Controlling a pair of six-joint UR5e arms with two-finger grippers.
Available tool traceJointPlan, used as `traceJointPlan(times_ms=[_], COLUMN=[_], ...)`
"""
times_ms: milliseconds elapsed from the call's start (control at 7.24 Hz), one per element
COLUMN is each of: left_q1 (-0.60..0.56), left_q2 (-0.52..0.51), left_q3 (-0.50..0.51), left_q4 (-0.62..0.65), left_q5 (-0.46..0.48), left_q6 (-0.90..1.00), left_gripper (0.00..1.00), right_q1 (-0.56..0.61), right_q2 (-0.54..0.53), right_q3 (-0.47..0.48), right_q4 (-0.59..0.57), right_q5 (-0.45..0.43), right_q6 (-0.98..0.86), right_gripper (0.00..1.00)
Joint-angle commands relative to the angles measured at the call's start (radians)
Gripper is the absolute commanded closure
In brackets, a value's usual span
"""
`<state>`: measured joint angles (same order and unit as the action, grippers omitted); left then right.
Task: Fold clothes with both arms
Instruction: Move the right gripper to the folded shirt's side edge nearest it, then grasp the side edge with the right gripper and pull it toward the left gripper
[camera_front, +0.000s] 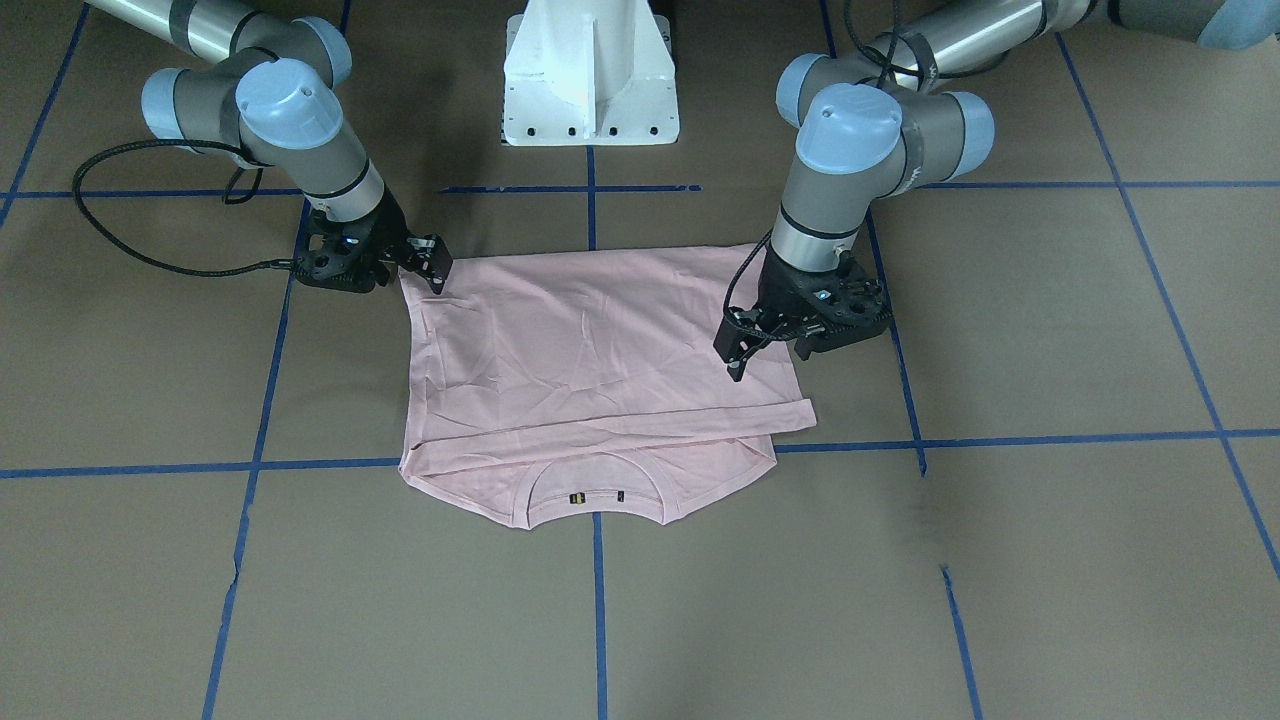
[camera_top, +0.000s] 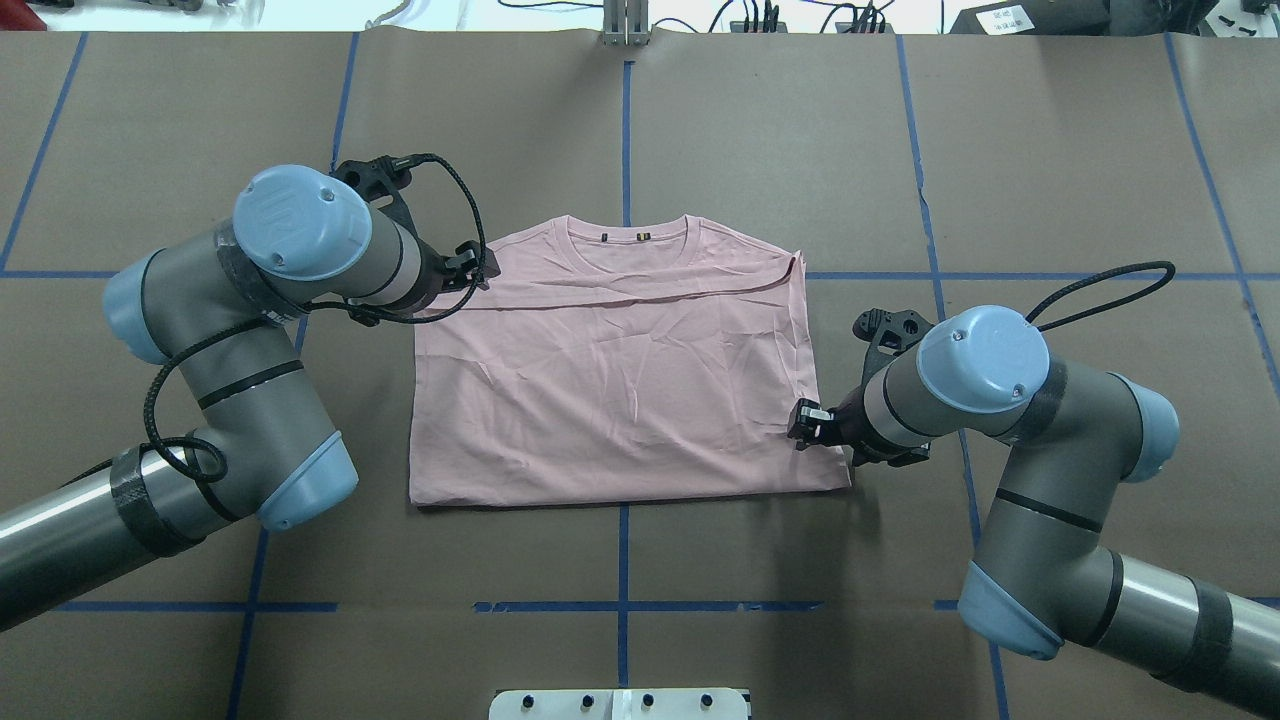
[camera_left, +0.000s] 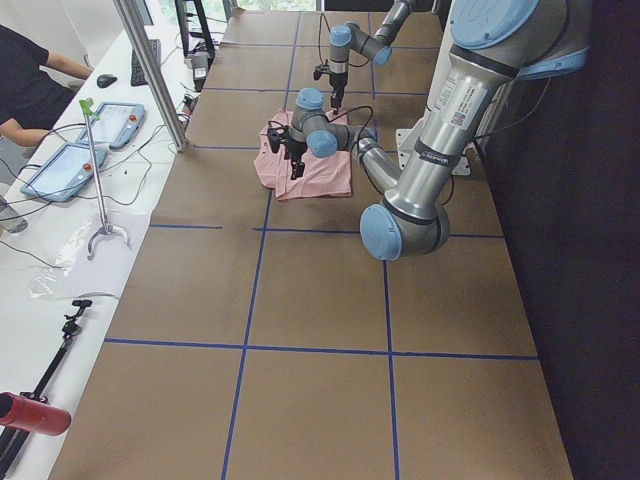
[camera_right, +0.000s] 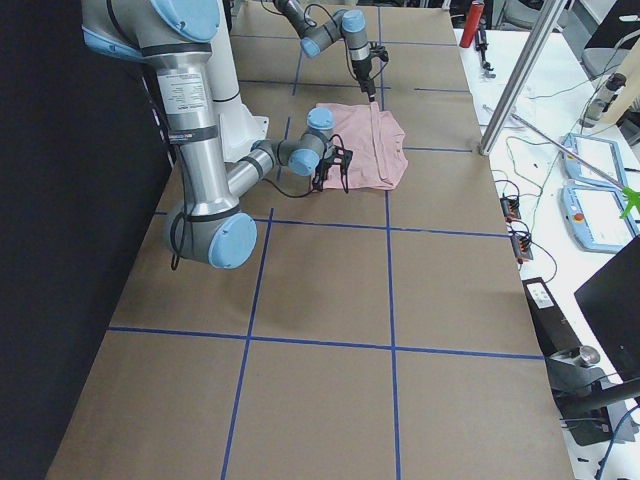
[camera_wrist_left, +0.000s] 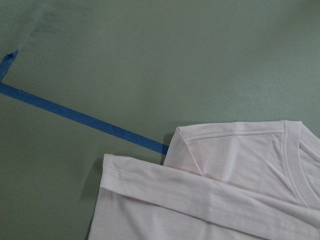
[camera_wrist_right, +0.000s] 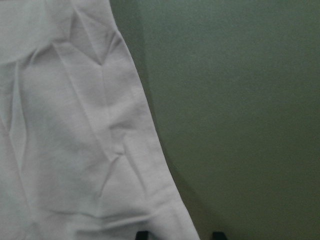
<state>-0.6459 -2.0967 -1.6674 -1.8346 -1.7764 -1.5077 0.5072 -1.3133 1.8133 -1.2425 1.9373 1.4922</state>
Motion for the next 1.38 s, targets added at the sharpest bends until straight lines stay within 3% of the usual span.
traceJointPlan(times_ms=[0, 553, 967, 1244], left_q1=[0.0, 0.002, 0.006, 0.018], left_q2=[0.004, 0.003, 0.001, 0.0], left_q3=[0.0, 0.0, -0.002, -0.006], left_q4=[0.0, 0.0, 0.0, 0.0], left_q5=[0.0, 0.003, 0.006, 0.021], left_q6=[0.003, 0.001, 0.0, -0.003], left_gripper=[0.0, 0.0, 0.0, 0.0], right_q1=[0.001, 0.005, -0.082, -0.207], right_q2=[0.0, -0.056, -0.243, -0.361], right_q3=[0.001, 0.041, 0.226, 0.328], right_q4=[0.0, 0.0, 0.002, 0.005], right_q5=[0.006, 0.008, 0.006, 0.031], right_q6=[-0.003, -0.004, 0.0, 0.012], right_gripper=[1.0, 1.0, 1.0, 1.0])
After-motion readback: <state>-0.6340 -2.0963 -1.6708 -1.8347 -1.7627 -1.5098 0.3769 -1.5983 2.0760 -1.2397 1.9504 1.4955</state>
